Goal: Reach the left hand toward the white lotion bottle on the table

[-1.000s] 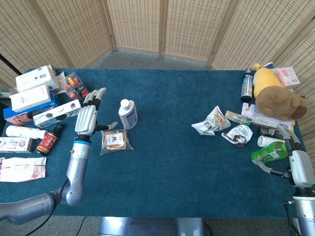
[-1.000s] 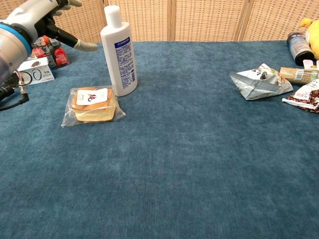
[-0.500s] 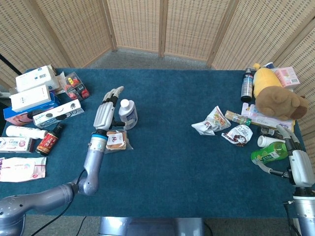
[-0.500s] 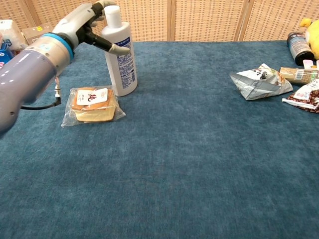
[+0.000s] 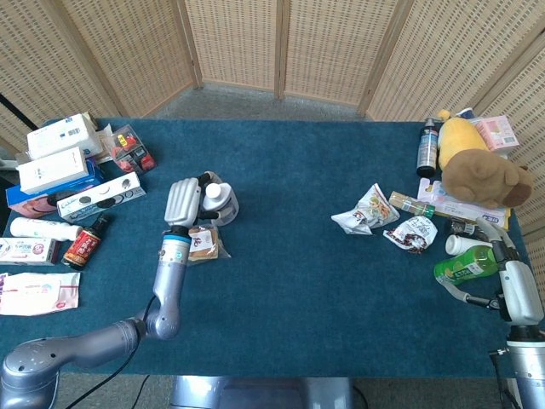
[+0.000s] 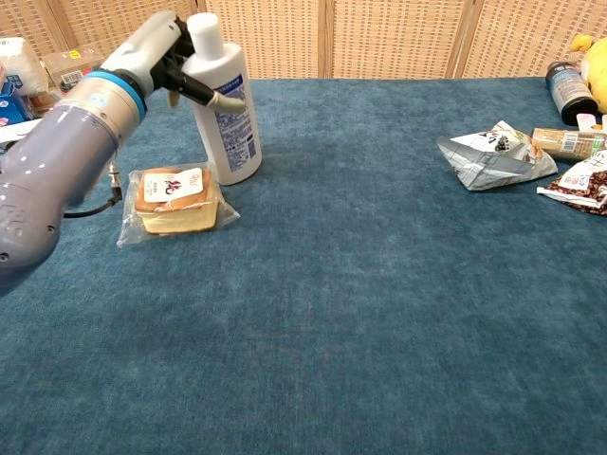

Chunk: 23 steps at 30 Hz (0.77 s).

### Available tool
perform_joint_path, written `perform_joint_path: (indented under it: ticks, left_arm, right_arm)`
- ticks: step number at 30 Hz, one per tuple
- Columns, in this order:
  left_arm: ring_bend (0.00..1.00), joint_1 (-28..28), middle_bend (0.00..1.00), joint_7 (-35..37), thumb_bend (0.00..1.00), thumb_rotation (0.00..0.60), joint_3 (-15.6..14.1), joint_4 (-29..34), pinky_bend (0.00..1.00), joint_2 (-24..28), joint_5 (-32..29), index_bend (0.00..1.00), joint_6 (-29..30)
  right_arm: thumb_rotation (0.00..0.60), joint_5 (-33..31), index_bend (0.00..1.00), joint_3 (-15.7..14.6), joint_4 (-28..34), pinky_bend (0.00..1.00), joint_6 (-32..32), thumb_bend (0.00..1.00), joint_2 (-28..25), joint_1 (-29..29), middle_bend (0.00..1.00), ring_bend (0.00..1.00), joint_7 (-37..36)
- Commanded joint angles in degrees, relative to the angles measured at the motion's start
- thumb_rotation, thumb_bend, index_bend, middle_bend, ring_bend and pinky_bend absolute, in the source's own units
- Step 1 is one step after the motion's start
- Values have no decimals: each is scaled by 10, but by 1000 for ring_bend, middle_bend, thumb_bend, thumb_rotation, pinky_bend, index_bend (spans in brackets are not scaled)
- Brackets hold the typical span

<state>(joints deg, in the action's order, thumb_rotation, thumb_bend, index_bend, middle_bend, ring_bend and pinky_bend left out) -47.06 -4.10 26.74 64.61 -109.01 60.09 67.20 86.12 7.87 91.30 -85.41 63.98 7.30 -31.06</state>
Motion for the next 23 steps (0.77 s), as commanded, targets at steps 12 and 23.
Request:
perform_joint_path:
  ticks: [12,23]
  left_arm:
    - [669,75,797,-64,29,600,34,299,766,208,43,888,87]
    - [669,78,796,-97,33,600,69,383,763,282,31,887,108]
  right_arm:
    - [600,10,0,-7,14,0,-2,0,0,0,0,0,19]
    - [600,14,0,-8,22,0,-6,0,0,0,0,0,24]
